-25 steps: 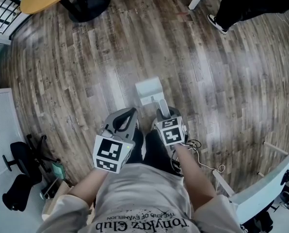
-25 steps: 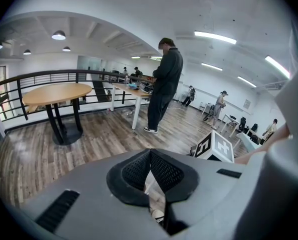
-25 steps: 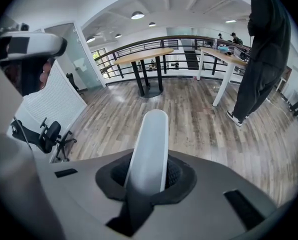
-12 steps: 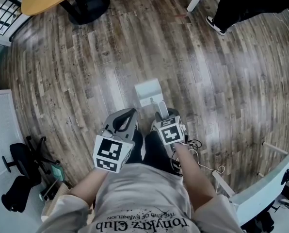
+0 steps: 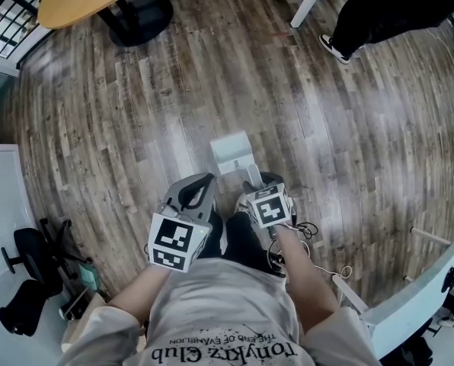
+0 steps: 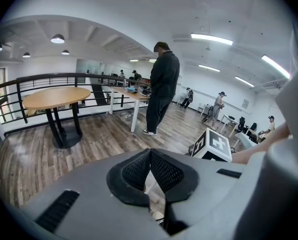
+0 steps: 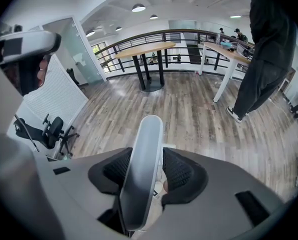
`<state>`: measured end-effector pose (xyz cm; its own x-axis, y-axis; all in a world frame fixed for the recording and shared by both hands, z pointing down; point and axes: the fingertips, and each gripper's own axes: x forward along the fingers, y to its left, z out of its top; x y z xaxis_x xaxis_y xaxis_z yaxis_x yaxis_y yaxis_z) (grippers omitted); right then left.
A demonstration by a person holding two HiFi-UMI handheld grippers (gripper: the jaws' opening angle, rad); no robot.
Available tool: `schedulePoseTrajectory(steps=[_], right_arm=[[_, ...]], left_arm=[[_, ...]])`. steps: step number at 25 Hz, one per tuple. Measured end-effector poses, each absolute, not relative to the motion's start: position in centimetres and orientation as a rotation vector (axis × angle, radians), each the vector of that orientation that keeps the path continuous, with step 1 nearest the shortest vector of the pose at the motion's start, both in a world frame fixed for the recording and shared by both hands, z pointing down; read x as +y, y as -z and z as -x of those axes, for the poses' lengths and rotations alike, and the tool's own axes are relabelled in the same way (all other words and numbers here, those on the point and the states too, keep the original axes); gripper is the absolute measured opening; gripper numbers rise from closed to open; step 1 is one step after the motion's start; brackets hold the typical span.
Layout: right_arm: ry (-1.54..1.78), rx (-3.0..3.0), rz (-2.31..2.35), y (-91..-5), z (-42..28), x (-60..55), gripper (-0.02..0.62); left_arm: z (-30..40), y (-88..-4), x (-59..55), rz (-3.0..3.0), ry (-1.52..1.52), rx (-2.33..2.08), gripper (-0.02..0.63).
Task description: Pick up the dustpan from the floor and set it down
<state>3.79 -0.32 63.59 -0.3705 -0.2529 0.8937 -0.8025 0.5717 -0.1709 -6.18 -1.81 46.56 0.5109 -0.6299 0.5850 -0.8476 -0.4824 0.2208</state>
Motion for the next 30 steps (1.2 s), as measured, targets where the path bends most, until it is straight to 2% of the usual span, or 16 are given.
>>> schedulePoseTrajectory(steps=[12,24,26,30], right_arm=[[-0.756,-1.961,-0.916,-59.6,-4.4,-0.7,0.207],[-0.793,-2.177,-0.987,-48.2,-3.0,0.5,0.206],[-0.797,-2.194,-1.024,-46.5,-3.2,0.7,0.189],[-0.789,-2.224,-1.099,-43.9,-3.5,1.2,0.108]], left_arm=[[5.8,-45.2,-0.7,-2.307,-0.594,-1.229,0.023],[5.8,-43.0,1.3,-2.314,-0.58,-1.217,0.023],[5.7,-42.7,1.6,-2.316,-0.575,-1.218,0.023],[5.4,-42.1,2.1,-2.325,-0.571,-1.215,0.023]])
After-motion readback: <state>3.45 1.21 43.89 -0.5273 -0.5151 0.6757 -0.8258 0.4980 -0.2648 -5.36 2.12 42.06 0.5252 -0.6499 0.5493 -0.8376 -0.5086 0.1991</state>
